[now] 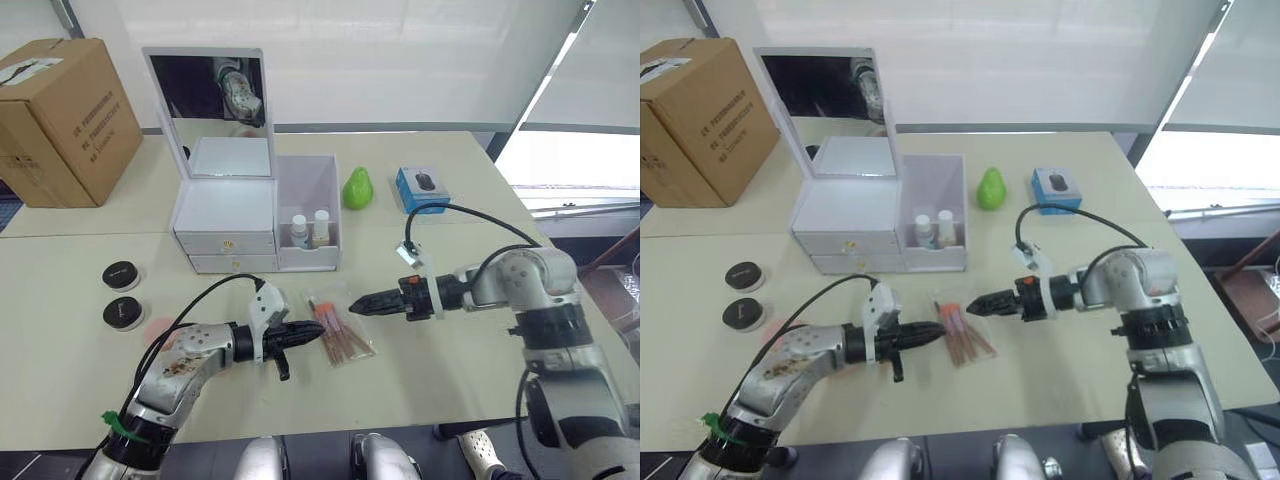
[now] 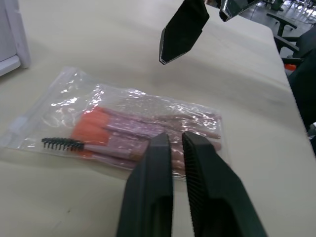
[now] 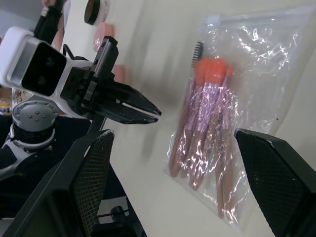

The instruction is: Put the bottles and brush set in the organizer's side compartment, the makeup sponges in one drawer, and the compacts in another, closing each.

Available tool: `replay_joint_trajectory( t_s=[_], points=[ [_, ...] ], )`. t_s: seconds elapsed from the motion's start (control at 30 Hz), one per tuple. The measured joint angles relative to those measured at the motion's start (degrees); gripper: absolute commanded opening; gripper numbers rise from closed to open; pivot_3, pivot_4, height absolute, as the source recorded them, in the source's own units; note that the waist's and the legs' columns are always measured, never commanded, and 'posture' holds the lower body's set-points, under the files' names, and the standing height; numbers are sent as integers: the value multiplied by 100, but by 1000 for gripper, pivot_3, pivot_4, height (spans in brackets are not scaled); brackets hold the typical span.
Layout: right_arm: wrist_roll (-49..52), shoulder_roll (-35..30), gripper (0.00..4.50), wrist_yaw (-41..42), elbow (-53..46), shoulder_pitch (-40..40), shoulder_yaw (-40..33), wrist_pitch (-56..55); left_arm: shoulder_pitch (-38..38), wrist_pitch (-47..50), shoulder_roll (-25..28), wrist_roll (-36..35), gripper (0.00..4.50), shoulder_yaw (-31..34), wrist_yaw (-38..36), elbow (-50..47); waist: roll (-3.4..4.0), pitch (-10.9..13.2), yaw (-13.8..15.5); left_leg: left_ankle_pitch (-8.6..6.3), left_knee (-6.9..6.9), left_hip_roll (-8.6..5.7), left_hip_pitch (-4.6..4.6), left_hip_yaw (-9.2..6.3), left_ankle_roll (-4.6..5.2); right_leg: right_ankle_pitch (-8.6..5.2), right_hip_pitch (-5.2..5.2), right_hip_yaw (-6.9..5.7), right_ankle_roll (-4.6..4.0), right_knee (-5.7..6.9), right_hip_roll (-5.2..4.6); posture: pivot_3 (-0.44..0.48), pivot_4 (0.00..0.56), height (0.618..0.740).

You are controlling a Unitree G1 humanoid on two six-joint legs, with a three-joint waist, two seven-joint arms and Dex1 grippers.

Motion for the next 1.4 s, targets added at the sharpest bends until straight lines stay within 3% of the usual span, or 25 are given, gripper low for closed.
replay_joint_trajectory(
  t_s=[0.17, 0.33, 0.47, 0.6, 0.8, 1.0, 1.4],
  points=[
    [-319, 316, 4262, 39, 364, 23, 383, -263, -76, -96, -174, 270, 68, -212, 19, 217, 0, -10, -32, 2, 1, -5, 4, -3, 3, 19, 4, 14, 30, 5, 6, 0, 150, 740],
    [-517, 765, 4262, 46, 569, -14, 441, -441, -173, -269, -177, 603, 68, -335, 35, 443, -8, -50, -67, 2, 1, -9, 12, -64, 3, 15, 17, 79, 24, 10, 78, 0, 150, 740],
    [-650, 979, 4262, 23, 599, -28, 456, -474, -222, -370, -176, 793, 68, -380, 34, 493, -3, -63, -131, -9, -8, -13, 80, -67, 16, -11, 42, 121, -6, 42, 97, 0, 150, 740],
    [-758, 865, 4262, 234, 921, -298, 608, -569, -214, -422, -174, 834, 68, -382, 19, 493, 9, -61, -172, -14, -8, -13, 96, -68, 26, -14, 42, 136, -8, 63, 108, 0, 150, 740],
    [-1160, 73, 4262, 764, 1377, -1033, 916, -830, -206, -470, -176, 844, 68, -387, -20, 497, 8, -62, -105, -14, -8, -77, 86, -104, 28, -15, 5, 210, -6, 74, 114, 0, 150, 740],
    [-1585, 99, 4262, 1254, 1527, -925, 1532, -1372, -209, -484, -176, 871, 68, -381, -25, 516, 2, -71, -148, -17, -8, -83, 91, -109, 33, -14, 8, 287, 10, 78, 159, 0, 150, 740],
    [-1526, 1325, 4262, 884, 975, -575, 1209, -777, -174, -466, -130, 875, 68, -370, -55, 528, 19, -99, -262, -63, -20, -79, 132, -150, 109, -49, 63, 288, -5, 86, 188, 0, 150, 740]
  ],
)
